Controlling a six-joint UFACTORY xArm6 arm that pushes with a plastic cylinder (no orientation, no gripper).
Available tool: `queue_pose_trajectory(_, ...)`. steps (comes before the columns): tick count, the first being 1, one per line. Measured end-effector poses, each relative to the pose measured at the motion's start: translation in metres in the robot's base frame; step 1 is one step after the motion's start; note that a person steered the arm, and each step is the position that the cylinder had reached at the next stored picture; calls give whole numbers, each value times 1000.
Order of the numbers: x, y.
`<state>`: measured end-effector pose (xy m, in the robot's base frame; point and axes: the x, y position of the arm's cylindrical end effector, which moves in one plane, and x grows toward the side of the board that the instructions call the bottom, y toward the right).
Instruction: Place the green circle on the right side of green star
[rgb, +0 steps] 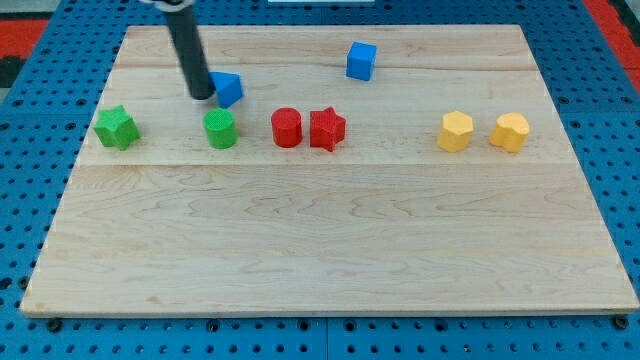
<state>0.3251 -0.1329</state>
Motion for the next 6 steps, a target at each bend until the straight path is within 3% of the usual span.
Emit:
queue_pose_trajectory(1,-9,58)
queue_pose_trajectory(2,-8,64)
queue_pose_trajectory(3,-34,125)
queue_pose_trajectory(4,-35,107)
queue_pose_trajectory(5,10,72)
queue_pose_trajectory(6,47,71)
